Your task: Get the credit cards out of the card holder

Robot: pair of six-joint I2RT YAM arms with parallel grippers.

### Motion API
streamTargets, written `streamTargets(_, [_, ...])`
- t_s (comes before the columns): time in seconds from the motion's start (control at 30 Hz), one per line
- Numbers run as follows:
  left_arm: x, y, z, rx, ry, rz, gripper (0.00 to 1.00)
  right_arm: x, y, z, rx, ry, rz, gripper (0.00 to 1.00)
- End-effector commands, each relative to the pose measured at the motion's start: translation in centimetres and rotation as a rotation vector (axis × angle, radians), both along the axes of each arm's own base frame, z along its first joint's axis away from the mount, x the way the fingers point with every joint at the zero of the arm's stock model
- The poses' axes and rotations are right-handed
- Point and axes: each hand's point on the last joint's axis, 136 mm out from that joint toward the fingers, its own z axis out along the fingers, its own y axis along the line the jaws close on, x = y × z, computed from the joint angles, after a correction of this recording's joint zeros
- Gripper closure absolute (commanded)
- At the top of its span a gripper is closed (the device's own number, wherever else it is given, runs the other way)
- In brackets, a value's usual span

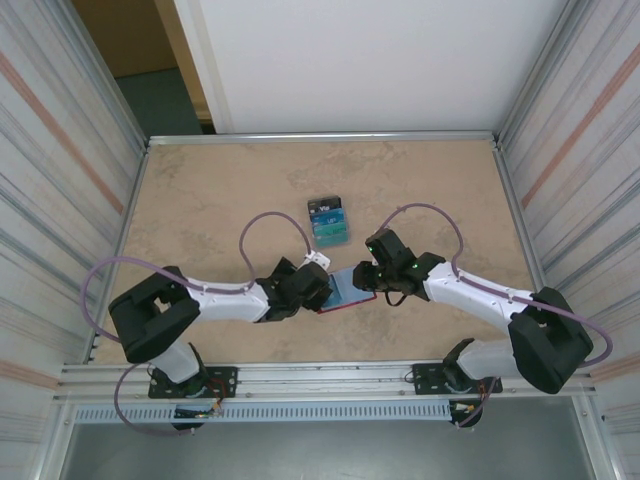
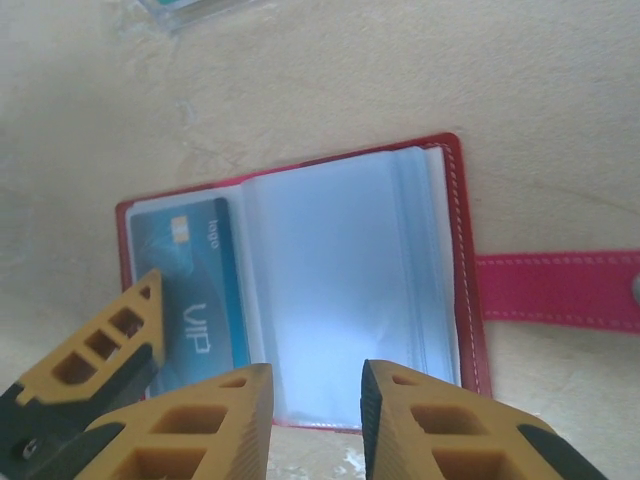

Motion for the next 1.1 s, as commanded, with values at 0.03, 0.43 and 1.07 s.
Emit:
streamTargets(0.03, [0.0,2.3,-0.2,0.079,-0.006,0.030,0.01,-0.5,1.9,-0.1,0.091,0.055,0.014,0.71])
streamTargets(0.43, [-0.6,4.2,1.3,0.056,-0.029,0.061,0.01,-1.0,5.9,-0.9,0.181,0.144,0.087,0.73])
streamTargets(1.07, [0.2,3.2,0.2,-0.026,0.021,0.064,0.01,-0.5,7.6,-2.7,0.138,0.200,0.136,0.75])
